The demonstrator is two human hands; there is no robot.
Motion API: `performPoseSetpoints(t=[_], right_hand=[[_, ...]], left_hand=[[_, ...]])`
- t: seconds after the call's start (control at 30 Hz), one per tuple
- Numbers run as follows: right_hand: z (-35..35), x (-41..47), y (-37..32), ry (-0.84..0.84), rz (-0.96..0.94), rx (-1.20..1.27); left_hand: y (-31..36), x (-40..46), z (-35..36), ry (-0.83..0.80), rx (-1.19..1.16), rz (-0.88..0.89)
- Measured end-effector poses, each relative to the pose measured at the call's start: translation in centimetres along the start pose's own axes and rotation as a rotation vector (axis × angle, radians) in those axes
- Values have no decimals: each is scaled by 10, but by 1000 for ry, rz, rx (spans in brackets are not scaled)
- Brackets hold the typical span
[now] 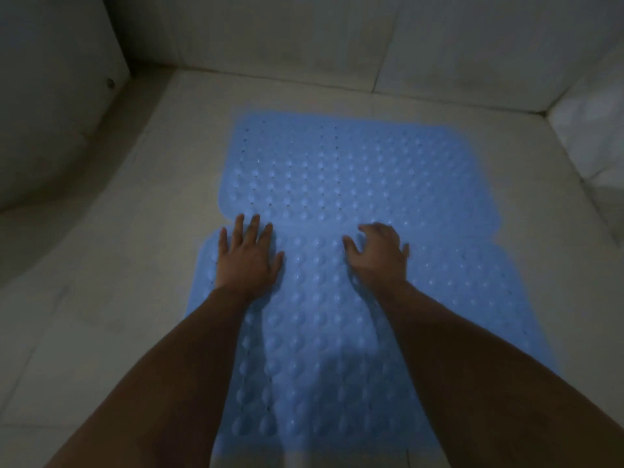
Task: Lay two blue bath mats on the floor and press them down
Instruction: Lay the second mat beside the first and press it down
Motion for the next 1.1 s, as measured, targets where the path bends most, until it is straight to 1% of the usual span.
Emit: performPoseSetpoints(t=[0.07, 0.13, 0.27, 0.43, 0.57, 0.73, 0.9, 1.03, 1.1], right_hand=[[18, 10, -34, 22, -107, 23], [34, 14, -60, 50, -198, 28], [65, 8, -87, 57, -295, 45], [77, -7, -86, 36, -308, 62], [64, -15, -77, 71, -315, 89], [47, -11, -63, 40, -296, 71], [54, -10, -61, 68, -285, 117], [66, -19, -87, 10, -295, 90], [66, -20, -106, -105, -313, 45]], left_hand=[[-10, 2, 7, 11, 13, 1], [-19, 0, 15, -15, 9, 9], [-31, -8, 30, -76, 6, 42], [-33, -11, 27, -97, 30, 72], [-34, -10, 25, -131, 22, 83], [-33, -10, 23, -166, 26, 61], [-33, -7, 24, -168, 19, 77], [-35, -5, 25, -282, -3, 73], [-36, 4, 16, -397, -103, 80]])
Point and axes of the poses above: each hand's wrist, its own x-axis towards the middle knuckle, its own z-axis out of the palm, y = z × x, the point moved 5 cm from there along x, towards the middle knuckle, and after that the axes turned 4 degrees about z, right-handed, at the moved point
